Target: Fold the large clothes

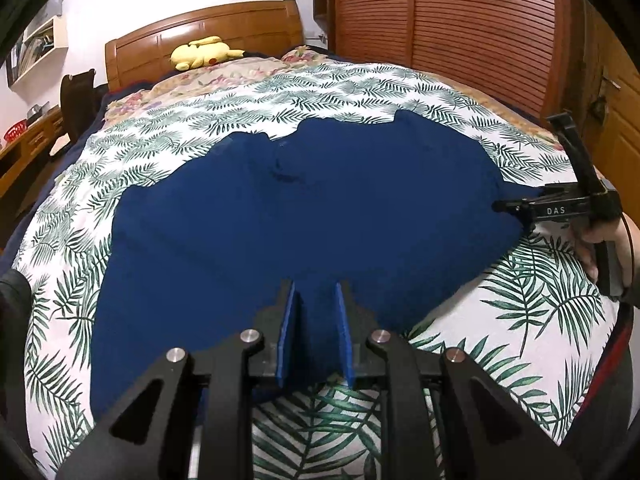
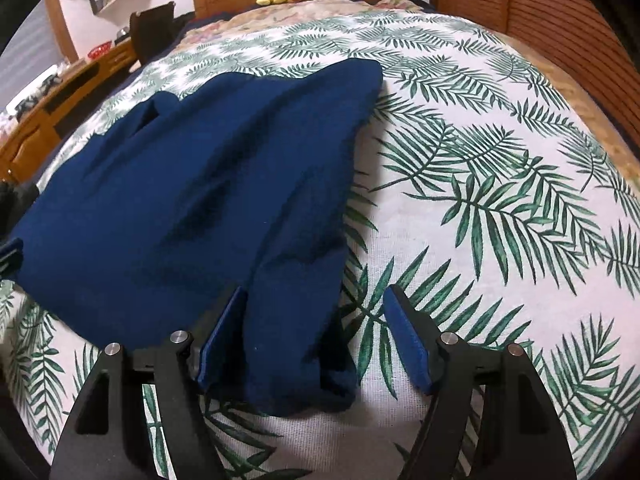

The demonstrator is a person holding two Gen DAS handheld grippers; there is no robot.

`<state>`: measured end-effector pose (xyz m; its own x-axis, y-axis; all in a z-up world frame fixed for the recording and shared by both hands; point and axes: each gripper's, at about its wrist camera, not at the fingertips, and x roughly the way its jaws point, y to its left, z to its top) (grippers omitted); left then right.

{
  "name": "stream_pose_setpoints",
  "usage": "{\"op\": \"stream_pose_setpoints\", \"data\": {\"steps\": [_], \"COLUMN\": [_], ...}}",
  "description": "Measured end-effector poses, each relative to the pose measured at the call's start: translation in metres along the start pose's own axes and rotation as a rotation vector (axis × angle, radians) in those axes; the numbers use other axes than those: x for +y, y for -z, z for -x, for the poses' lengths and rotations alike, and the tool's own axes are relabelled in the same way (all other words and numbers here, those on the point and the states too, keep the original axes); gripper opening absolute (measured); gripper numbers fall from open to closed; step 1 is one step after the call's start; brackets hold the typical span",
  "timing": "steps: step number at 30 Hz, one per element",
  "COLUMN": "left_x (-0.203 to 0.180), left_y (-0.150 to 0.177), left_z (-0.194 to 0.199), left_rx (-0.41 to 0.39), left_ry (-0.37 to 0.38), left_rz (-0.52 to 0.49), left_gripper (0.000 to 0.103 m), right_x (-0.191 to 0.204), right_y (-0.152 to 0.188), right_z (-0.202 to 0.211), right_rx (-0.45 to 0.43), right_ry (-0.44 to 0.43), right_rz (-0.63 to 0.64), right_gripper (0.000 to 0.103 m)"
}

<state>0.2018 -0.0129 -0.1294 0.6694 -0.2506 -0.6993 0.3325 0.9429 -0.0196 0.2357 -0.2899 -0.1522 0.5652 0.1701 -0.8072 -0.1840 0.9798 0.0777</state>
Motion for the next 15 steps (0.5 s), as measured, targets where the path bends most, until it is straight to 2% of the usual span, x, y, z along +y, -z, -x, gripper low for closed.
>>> {"op": "stream_pose_setpoints", "data": {"steps": [15], "left_x": [-0.002], "left_y": [0.003], "left_z": [-0.013], "left_rx": [0.034], "left_ry": [-0.011], "left_rz": [0.0], "left_gripper": [0.018], "right_x": [0.002], "right_y": [0.005], "right_z": [0.004], "right_rx": [-0.012], "right_ry": [-0.001], "right_rz": [-0.002], "right_gripper": [0.073]}}
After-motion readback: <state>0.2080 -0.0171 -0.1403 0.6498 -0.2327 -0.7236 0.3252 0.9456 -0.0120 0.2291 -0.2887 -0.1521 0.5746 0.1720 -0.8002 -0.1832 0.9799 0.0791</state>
